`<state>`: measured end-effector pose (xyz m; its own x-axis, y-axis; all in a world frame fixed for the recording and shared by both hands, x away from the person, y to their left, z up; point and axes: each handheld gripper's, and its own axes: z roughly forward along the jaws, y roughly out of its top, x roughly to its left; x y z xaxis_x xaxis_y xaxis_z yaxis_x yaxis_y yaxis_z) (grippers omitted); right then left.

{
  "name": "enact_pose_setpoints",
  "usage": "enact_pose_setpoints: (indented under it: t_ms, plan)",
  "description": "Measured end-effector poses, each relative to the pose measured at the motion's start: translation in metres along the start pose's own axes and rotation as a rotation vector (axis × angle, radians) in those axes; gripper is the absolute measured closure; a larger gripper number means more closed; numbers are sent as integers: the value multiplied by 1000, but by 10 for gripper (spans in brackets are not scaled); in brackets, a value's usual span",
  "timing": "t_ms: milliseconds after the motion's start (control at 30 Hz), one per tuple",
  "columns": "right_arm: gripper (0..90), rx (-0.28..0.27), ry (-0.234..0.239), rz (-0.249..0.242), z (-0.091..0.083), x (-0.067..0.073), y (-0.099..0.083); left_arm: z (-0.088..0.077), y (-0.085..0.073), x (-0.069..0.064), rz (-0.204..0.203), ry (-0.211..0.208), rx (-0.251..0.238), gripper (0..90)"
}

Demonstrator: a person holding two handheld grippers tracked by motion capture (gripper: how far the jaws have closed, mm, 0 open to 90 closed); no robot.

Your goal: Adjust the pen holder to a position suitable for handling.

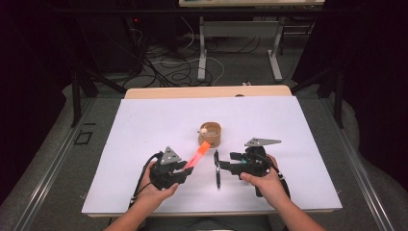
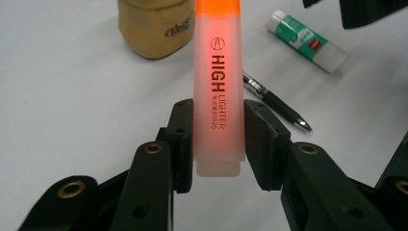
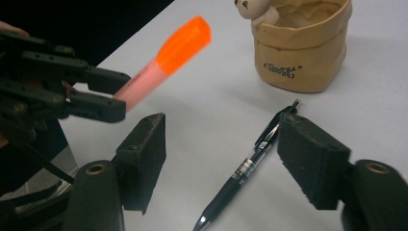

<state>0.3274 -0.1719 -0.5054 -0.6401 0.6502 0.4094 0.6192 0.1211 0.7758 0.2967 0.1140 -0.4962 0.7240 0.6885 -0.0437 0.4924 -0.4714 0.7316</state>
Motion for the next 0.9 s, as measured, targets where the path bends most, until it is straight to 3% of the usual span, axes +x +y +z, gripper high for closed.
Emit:
enact_pose_setpoints:
  t_ms: [167,300,533,900]
  plan:
    - [396,-23,74,125,1,-4,-2,6,-1,-10,26,-23,13,660]
    - [408,1,123,228,1,-8,-3,8,-1,-16,36,-44,7,660]
    - [411,9,184,345,3,-13,-4,13,-1,-28,71,-80,14,660]
    - [447,41,190,350,9,-12,-8,19,-3,-42,116,-121,15,660]
